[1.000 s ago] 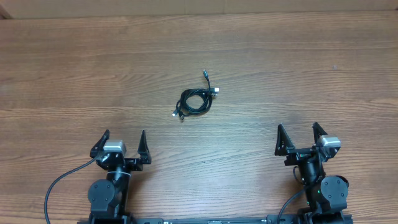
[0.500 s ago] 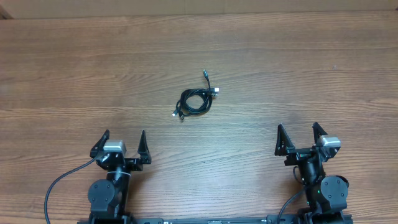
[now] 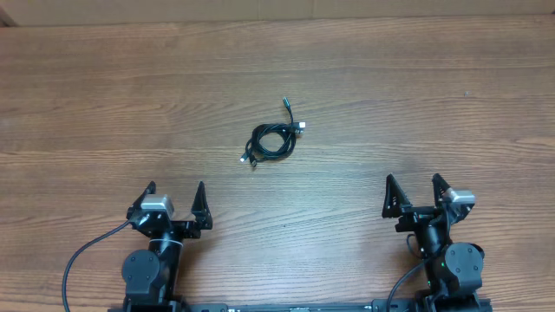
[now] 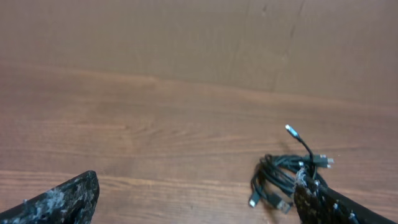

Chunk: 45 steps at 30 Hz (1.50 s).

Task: Untangle cables

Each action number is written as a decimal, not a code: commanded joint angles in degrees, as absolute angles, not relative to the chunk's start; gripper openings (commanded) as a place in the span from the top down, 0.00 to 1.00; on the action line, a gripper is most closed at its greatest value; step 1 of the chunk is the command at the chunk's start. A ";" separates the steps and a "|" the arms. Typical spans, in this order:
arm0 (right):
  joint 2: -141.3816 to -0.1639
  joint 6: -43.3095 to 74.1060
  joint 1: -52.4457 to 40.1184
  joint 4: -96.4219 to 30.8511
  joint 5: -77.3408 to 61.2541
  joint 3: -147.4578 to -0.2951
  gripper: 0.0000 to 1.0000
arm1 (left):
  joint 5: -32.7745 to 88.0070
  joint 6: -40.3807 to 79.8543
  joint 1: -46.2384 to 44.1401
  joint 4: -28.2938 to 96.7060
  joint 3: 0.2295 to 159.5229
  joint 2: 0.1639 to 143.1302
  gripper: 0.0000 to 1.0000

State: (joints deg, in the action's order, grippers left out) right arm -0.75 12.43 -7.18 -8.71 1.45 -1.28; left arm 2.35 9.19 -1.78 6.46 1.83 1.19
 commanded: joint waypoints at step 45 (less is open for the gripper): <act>-61.10 13.52 -7.38 -54.08 -6.35 -54.13 0.00 | 23.33 18.79 -2.92 34.37 60.71 68.55 0.02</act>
